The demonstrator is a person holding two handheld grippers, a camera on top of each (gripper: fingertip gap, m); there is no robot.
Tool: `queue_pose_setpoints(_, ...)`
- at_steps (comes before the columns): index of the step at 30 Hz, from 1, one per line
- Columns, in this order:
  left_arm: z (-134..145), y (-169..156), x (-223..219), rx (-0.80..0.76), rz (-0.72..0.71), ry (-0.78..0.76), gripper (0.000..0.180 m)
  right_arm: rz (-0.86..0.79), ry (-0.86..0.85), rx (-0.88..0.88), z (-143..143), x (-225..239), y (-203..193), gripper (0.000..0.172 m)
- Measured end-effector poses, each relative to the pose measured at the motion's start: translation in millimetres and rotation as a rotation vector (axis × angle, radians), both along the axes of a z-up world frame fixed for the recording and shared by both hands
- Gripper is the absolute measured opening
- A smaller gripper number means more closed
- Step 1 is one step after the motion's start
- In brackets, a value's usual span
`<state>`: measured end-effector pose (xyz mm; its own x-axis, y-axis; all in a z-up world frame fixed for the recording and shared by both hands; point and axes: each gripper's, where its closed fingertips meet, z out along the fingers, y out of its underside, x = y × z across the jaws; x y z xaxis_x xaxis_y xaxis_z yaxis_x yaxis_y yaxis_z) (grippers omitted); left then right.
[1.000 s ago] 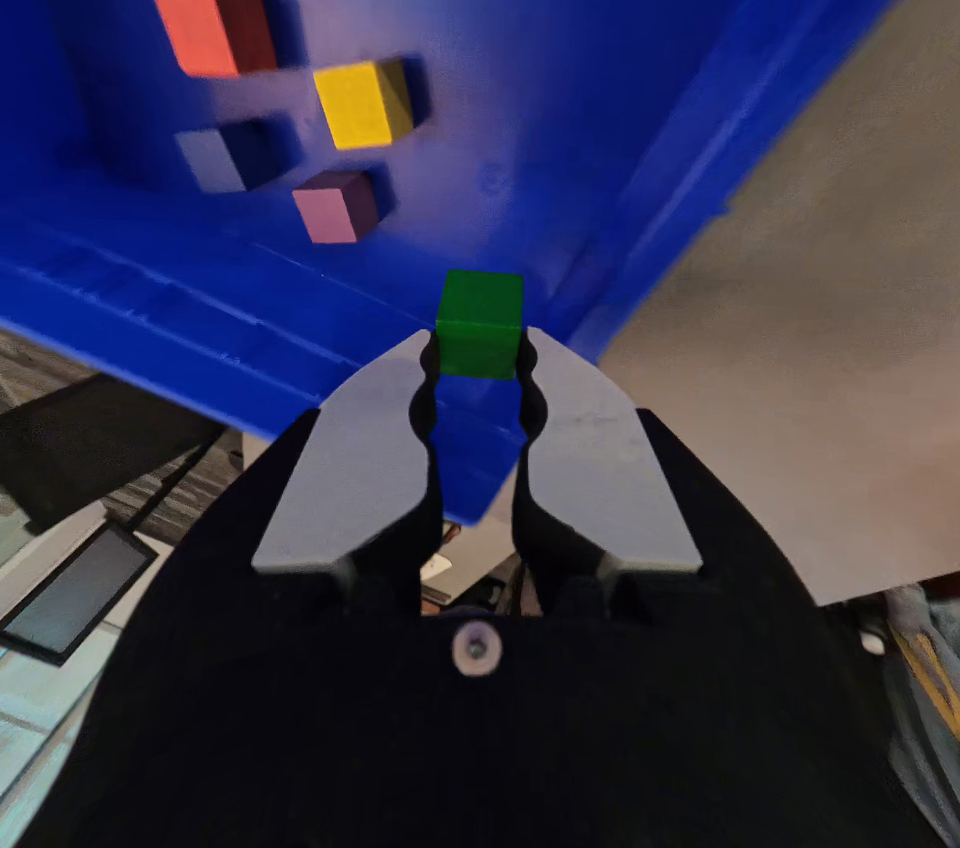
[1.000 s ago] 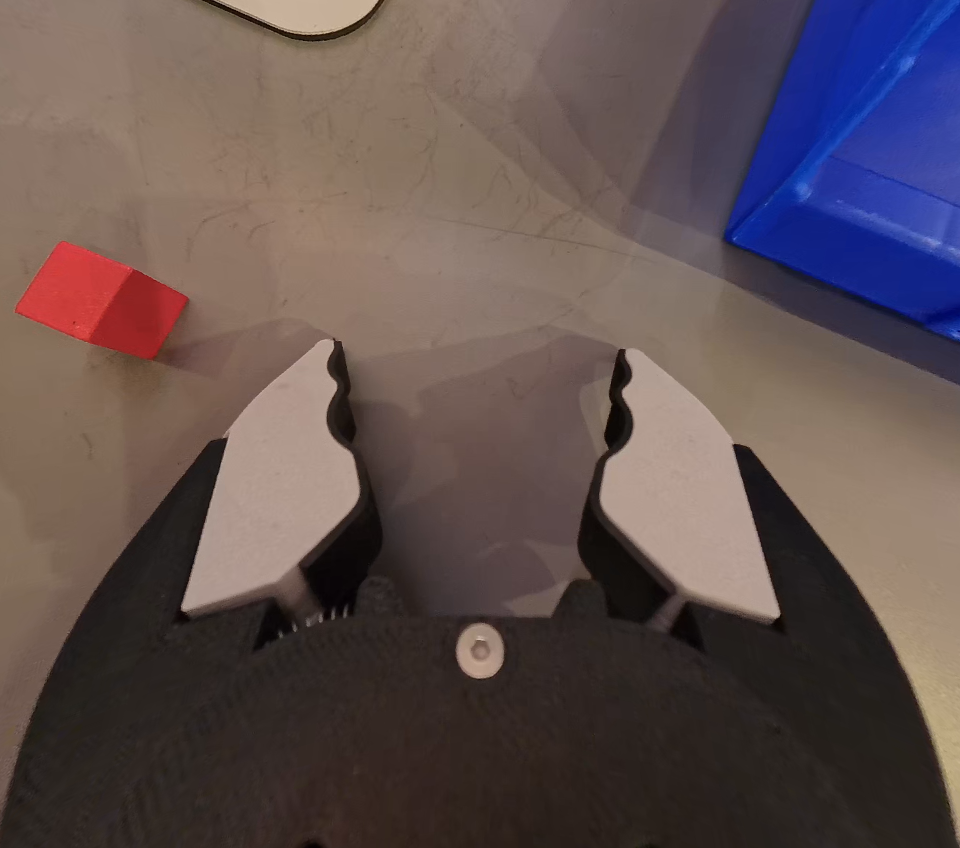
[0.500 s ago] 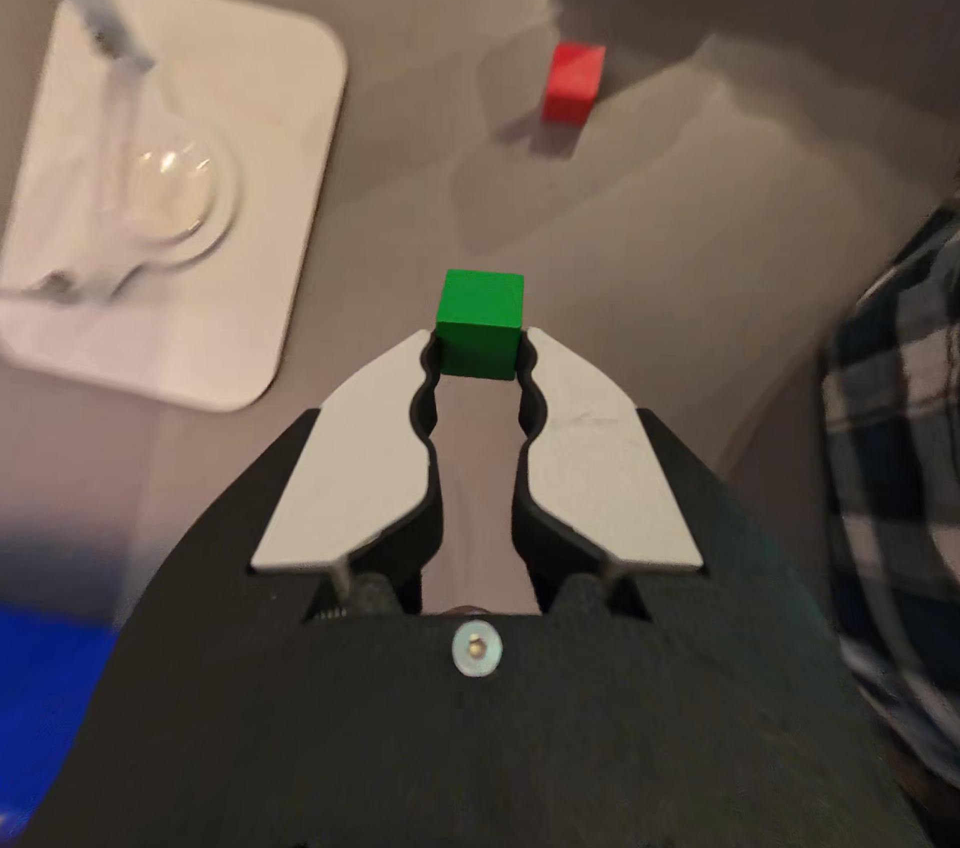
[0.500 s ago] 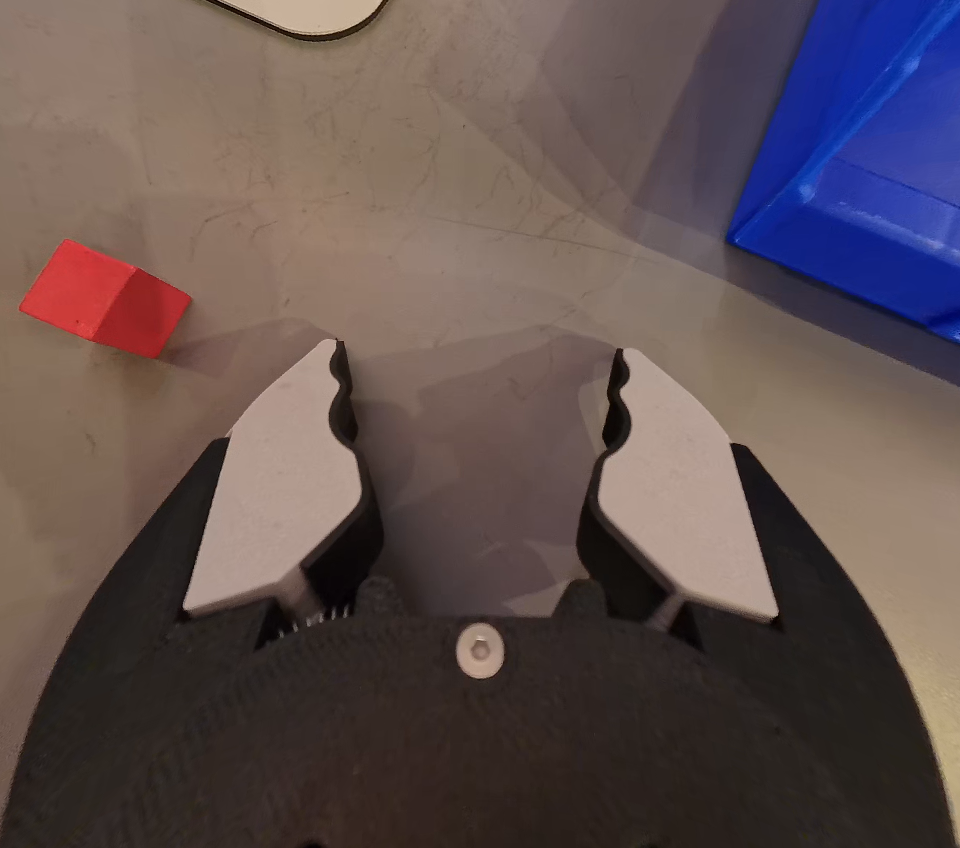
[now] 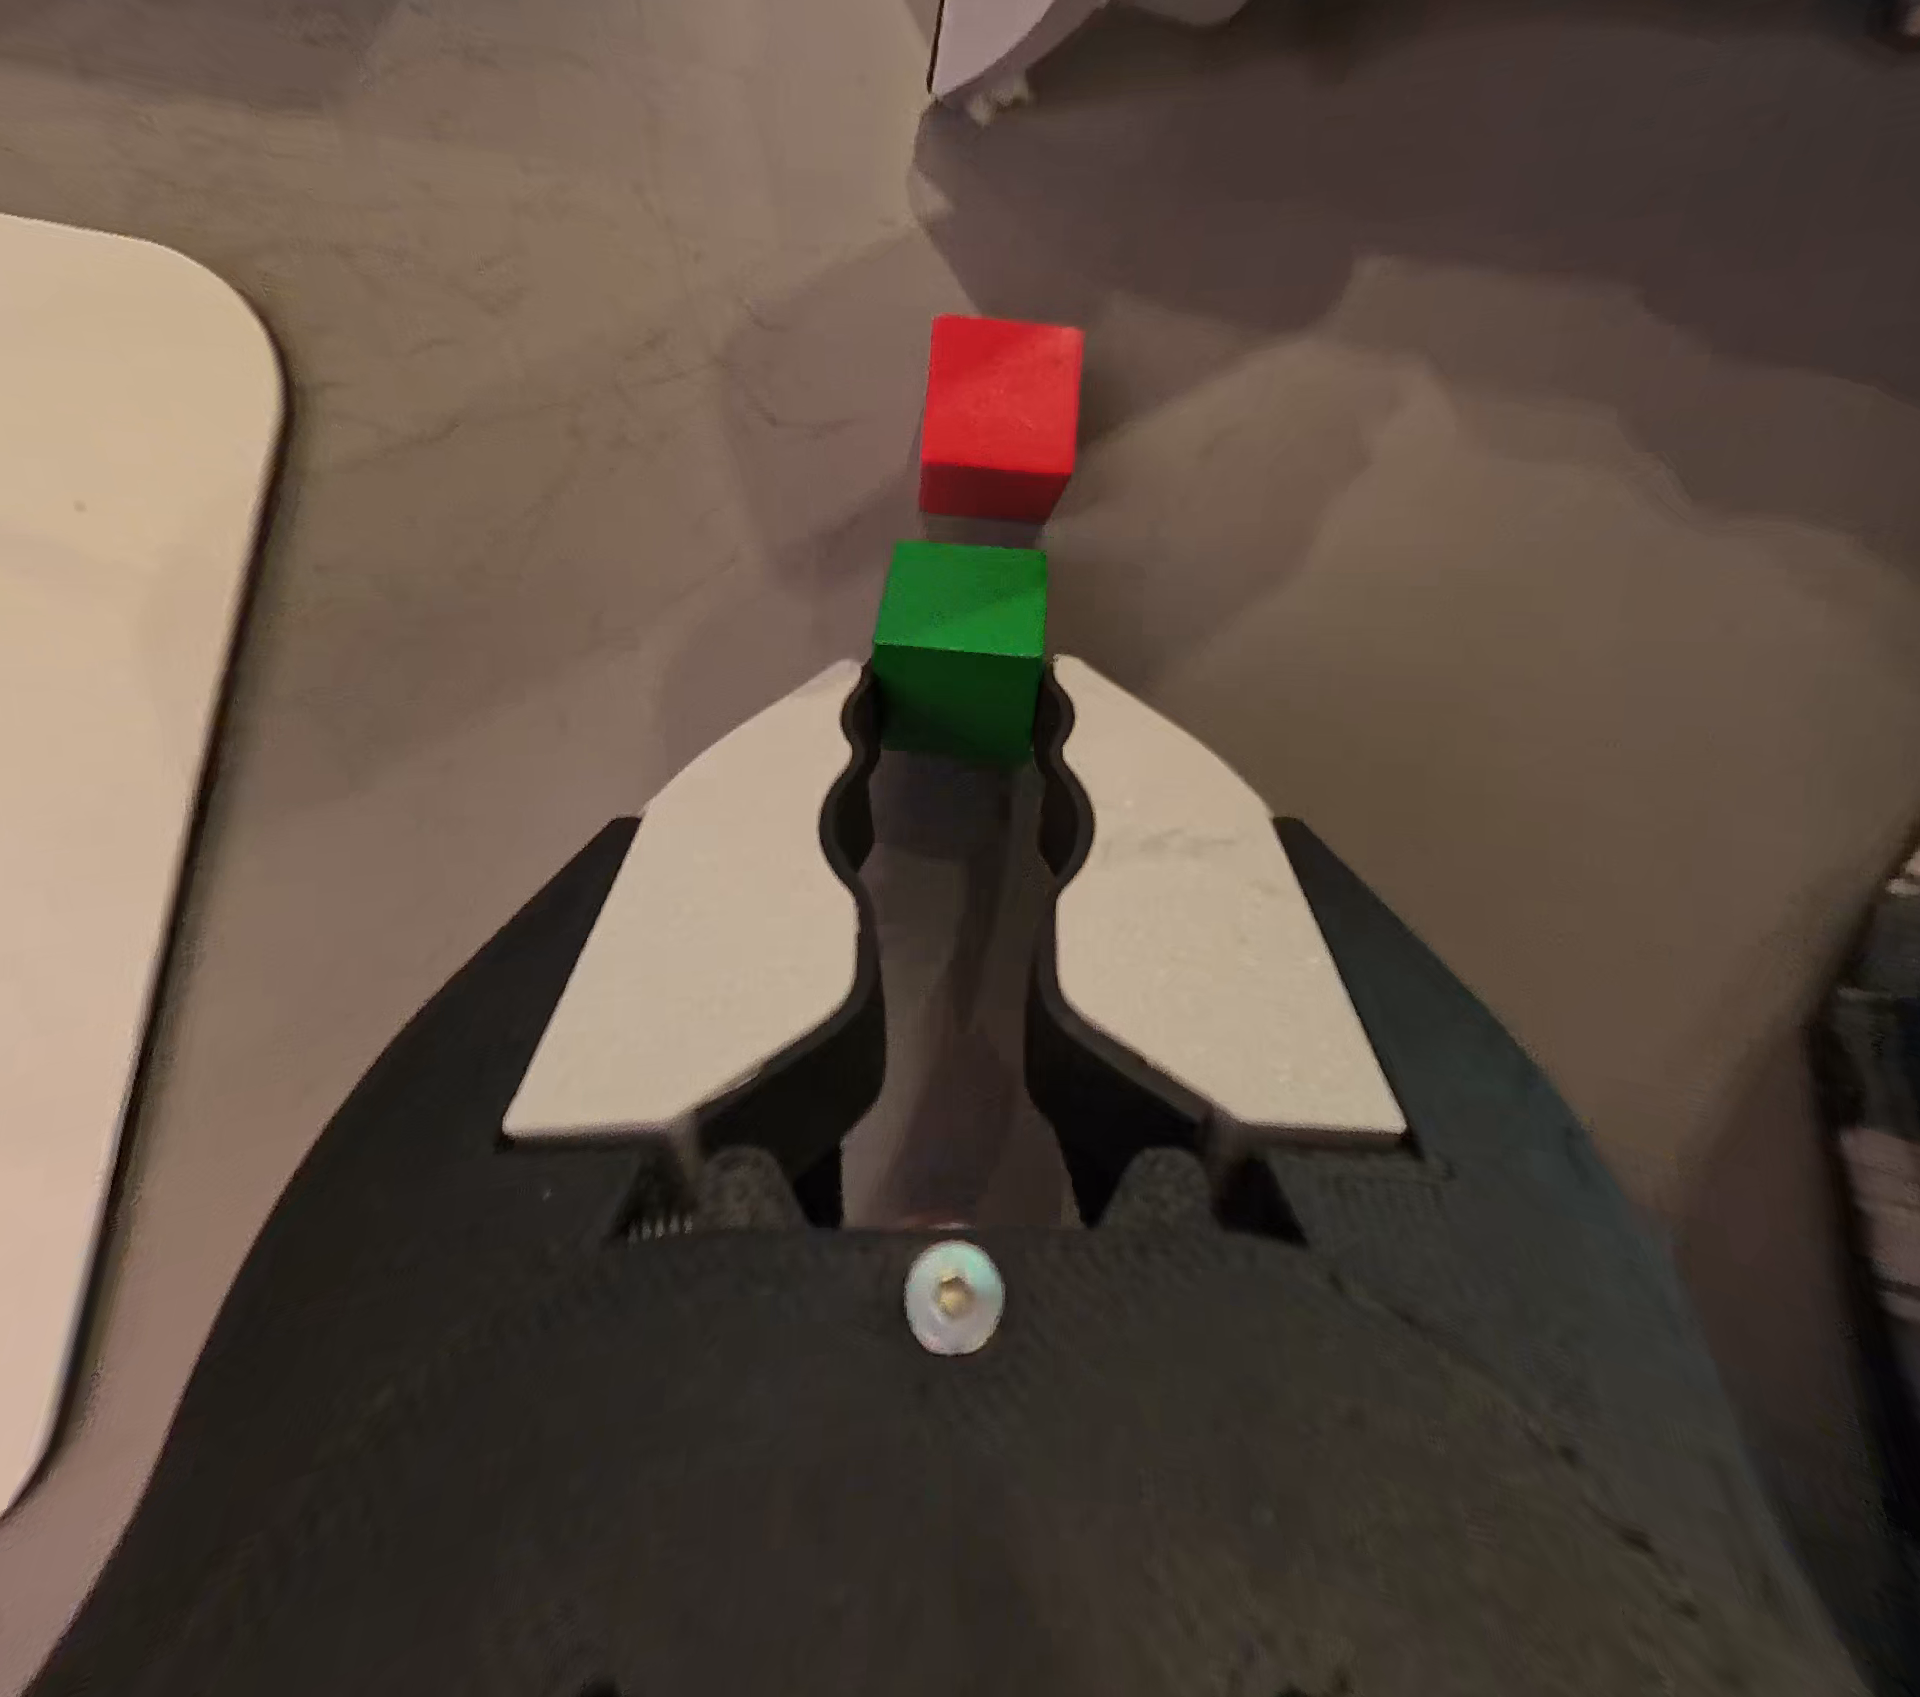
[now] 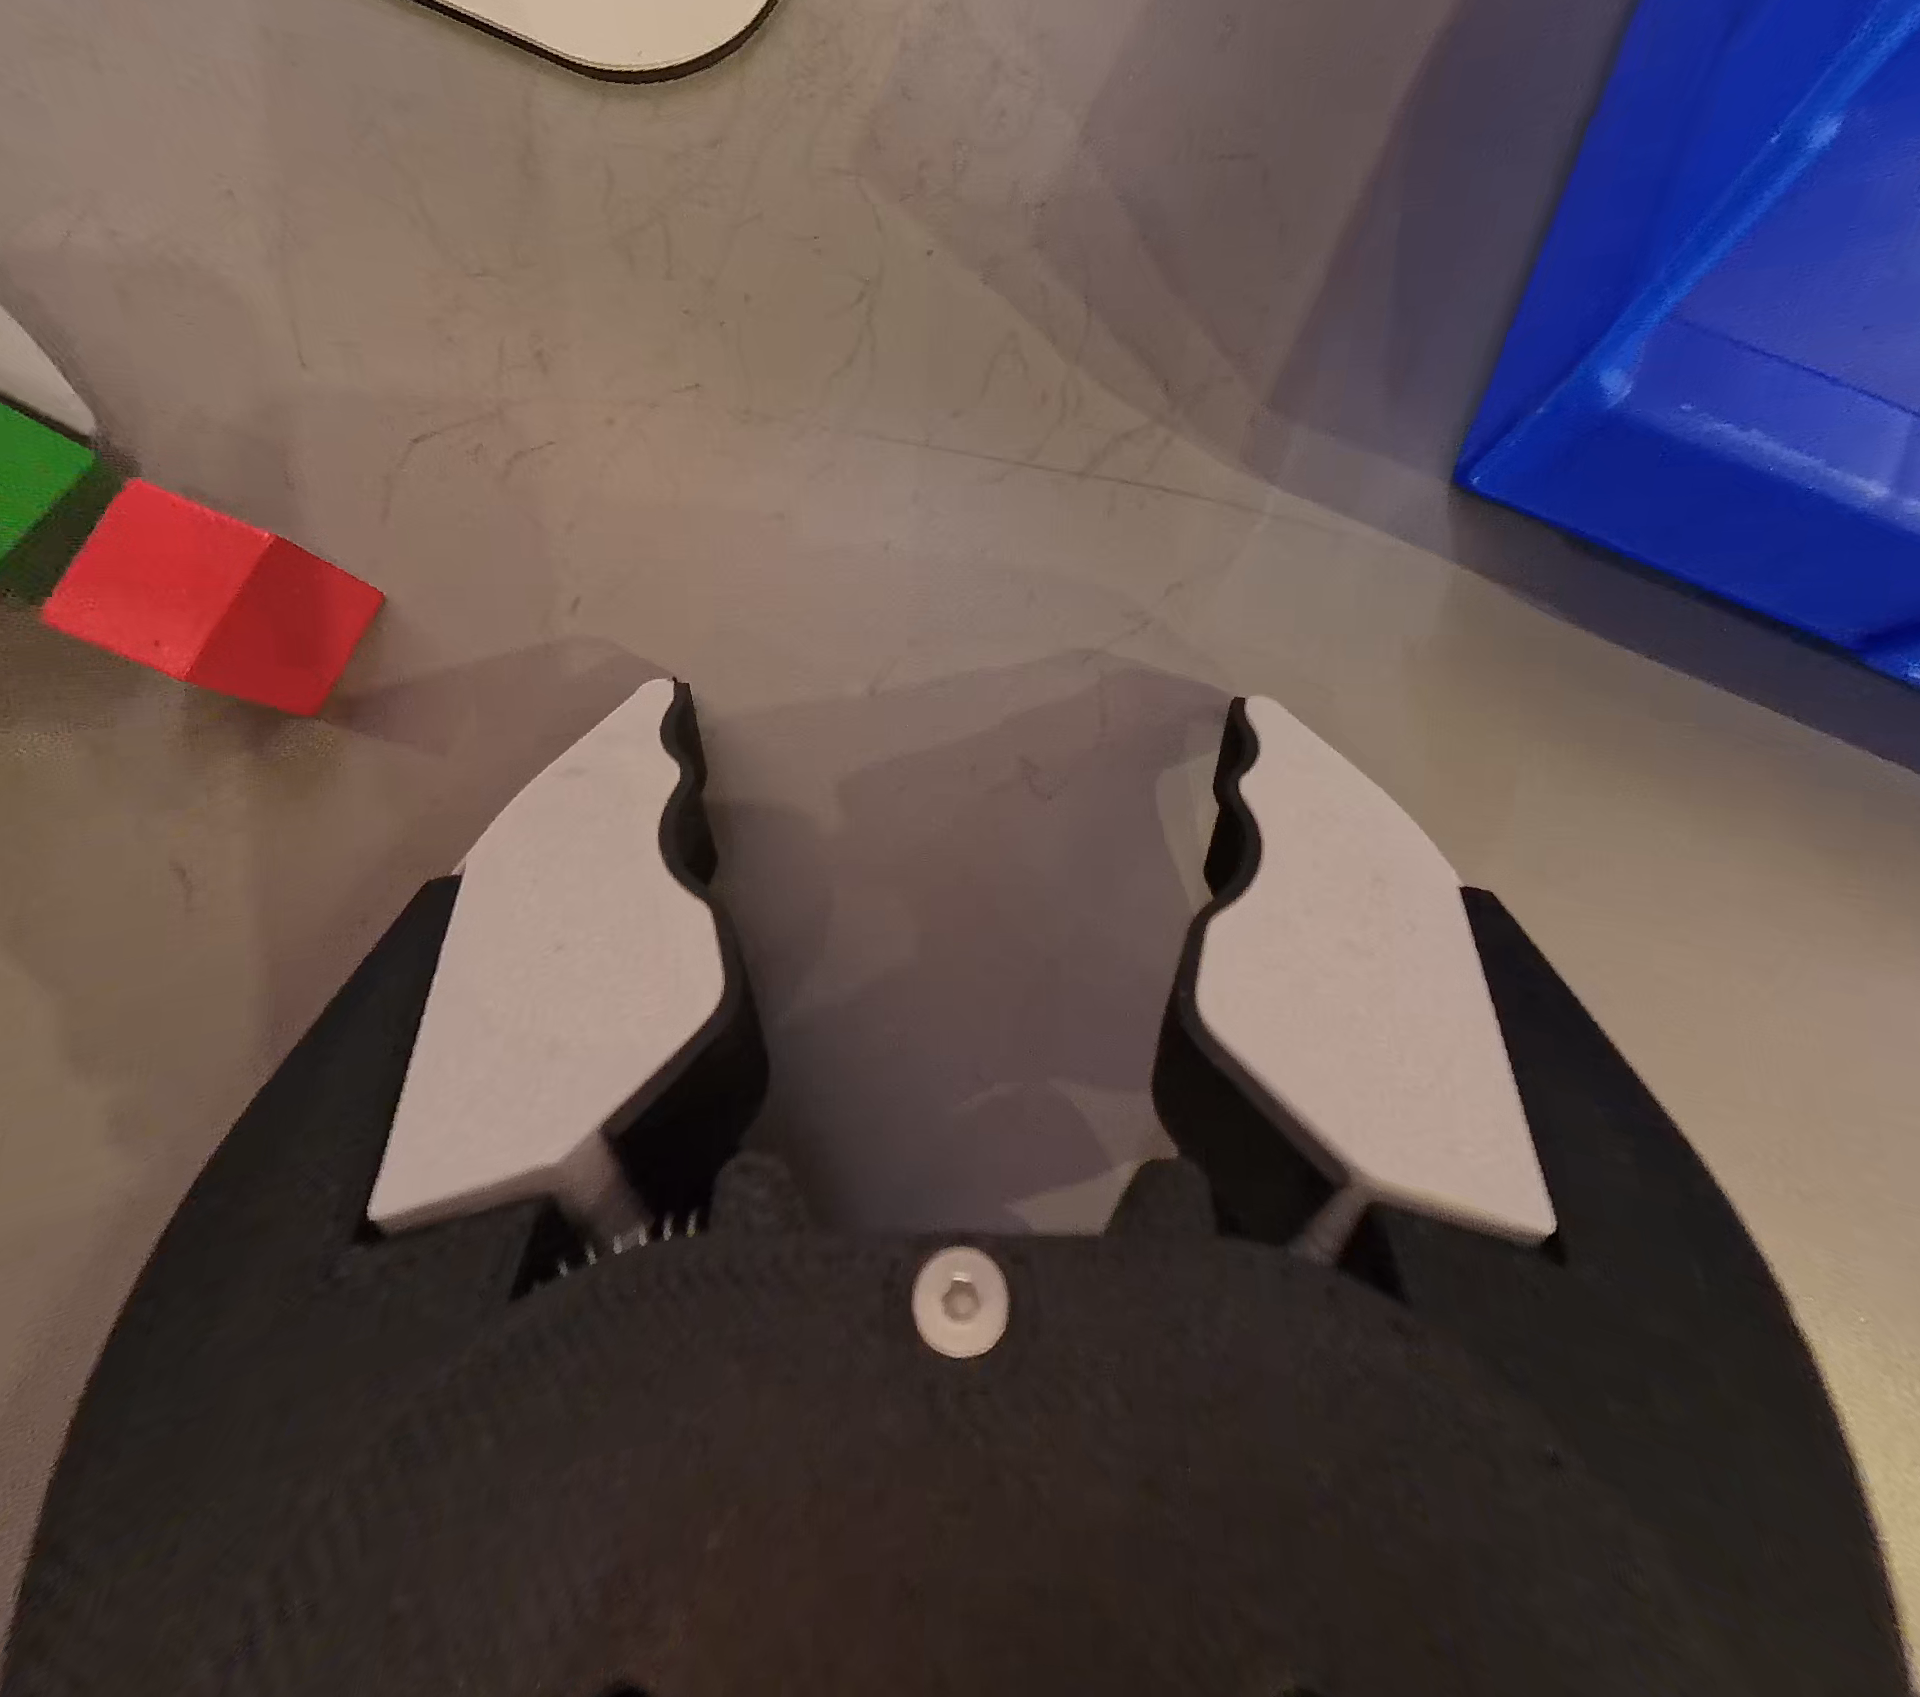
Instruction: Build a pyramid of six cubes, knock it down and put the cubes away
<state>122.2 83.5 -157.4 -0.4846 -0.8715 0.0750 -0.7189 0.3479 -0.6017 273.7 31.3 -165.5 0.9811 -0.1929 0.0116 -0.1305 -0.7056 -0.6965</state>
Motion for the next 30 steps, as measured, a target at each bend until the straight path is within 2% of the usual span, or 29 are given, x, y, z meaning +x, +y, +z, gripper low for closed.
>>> queue_pose_setpoints(5,-4,0,-5,-0.065,0.015,0.005,0.031,0.004,0.001,0.0,0,-1,0,0.095)
queue_pose_setpoints(7,-4,4,-6,-0.052,0.025,-0.003,0.042,0.006,0.001,0.001,0,-1,0,0.095)
queue_pose_setpoints(14,-4,8,-8,-0.047,0.017,-0.02,0.047,0.009,0.001,0.001,0,-1,1,0.094)
queue_pose_setpoints(19,-4,2,-4,-0.047,-0.037,-0.026,0.028,0.009,0.001,0.001,0,-2,1,0.094)
queue_pose_setpoints(30,-4,-7,5,-0.047,-0.079,-0.037,0.027,0.007,0.0,0.001,0,-1,1,0.094)
